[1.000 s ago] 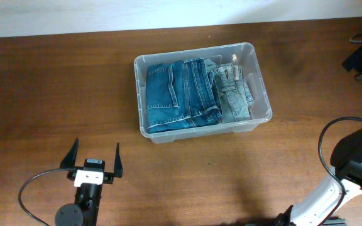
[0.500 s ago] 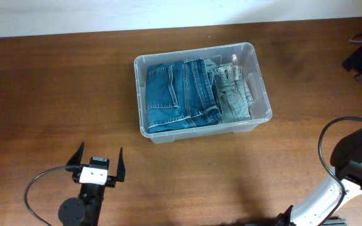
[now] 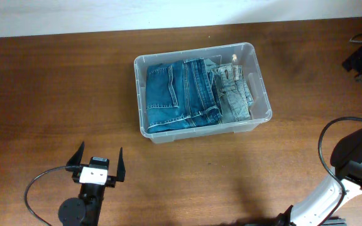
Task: Pack container
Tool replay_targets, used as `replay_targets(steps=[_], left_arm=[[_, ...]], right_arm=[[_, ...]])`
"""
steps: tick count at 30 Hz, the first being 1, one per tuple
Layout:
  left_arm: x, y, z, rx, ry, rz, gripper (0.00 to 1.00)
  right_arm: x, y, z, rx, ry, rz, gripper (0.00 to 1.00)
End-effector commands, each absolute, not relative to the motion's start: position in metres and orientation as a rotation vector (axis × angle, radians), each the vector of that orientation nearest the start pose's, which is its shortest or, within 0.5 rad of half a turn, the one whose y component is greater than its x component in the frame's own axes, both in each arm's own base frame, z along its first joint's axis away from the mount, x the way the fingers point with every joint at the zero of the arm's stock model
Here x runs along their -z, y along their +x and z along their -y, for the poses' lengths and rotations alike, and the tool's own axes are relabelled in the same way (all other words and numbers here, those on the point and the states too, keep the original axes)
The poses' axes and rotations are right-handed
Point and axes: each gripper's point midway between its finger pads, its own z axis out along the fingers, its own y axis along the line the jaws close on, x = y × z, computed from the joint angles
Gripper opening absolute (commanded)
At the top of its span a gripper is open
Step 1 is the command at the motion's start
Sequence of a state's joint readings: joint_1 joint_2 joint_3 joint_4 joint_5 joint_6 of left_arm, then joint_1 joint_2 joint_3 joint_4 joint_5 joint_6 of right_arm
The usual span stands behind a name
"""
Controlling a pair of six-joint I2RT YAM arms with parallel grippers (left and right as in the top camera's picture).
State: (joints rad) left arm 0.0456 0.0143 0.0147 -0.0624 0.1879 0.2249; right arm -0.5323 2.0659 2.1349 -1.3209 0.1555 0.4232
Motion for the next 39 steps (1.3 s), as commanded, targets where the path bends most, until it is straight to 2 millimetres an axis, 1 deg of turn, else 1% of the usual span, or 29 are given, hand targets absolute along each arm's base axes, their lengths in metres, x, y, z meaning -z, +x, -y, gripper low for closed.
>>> replay_targets(steps=[1, 20, 22, 24, 26, 27, 30, 32, 33, 34, 35, 36, 39], left_arm=[[-0.162, 0.244, 0.023, -0.056, 0.312, -1.598, 1.0], [-0.162, 0.244, 0.023, -0.056, 0.312, -1.598, 0.99], [-0.162, 0.244, 0.023, -0.056, 0.312, -1.598, 0.99], [-0.162, 0.244, 0.023, -0.056, 0.312, -1.598, 0.99], [-0.162, 0.244, 0.023, -0.056, 0.312, -1.598, 0.99], [-0.162, 0.244, 0.023, -0.056, 0.312, -1.598, 0.99], [-0.162, 0.244, 0.023, -0.056, 0.312, -1.598, 0.99], [-0.162, 0.244, 0.023, -0.056, 0.312, -1.598, 0.99], [-0.162, 0.244, 0.023, -0.056, 0.312, -1.598, 0.99], [-0.162, 0.244, 0.023, -0.056, 0.312, -1.598, 0.99], [-0.162, 0.244, 0.023, -0.056, 0.312, -1.598, 0.99], [-0.162, 0.244, 0.023, -0.056, 0.312, -1.598, 0.99], [-0.162, 0.244, 0.023, -0.056, 0.312, -1.598, 0.99]], right_arm=[[-0.188, 0.384, 0.258, 0.249, 1.346, -2.49, 0.99], [-0.188, 0.384, 0.258, 0.25, 1.346, -2.49, 0.98], [-0.188, 0.386, 0.255, 0.248, 1.336, -2.495, 0.99], [-0.193, 0.387, 0.252, 0.246, 1.323, -2.487, 0.98], [-0.207, 0.388, 0.245, 0.242, 1.293, -2.465, 0.98], [-0.227, 0.389, 0.235, 0.234, 1.253, -2.433, 0.98], [-0.27, 0.387, 0.211, 0.214, 1.161, -2.364, 0.98], [-0.303, 0.383, 0.188, 0.19, 1.082, -2.312, 0.98], [-0.315, 0.381, 0.179, 0.179, 1.051, -2.295, 0.98], [-0.334, 0.378, 0.162, 0.159, 0.995, -2.266, 0.98], [-0.344, 0.375, 0.152, 0.146, 0.965, -2.25, 0.99], [-0.36, 0.371, 0.135, 0.123, 0.91, -2.225, 0.99], [-0.391, 0.358, 0.104, 0.073, 0.809, -2.174, 0.99]])
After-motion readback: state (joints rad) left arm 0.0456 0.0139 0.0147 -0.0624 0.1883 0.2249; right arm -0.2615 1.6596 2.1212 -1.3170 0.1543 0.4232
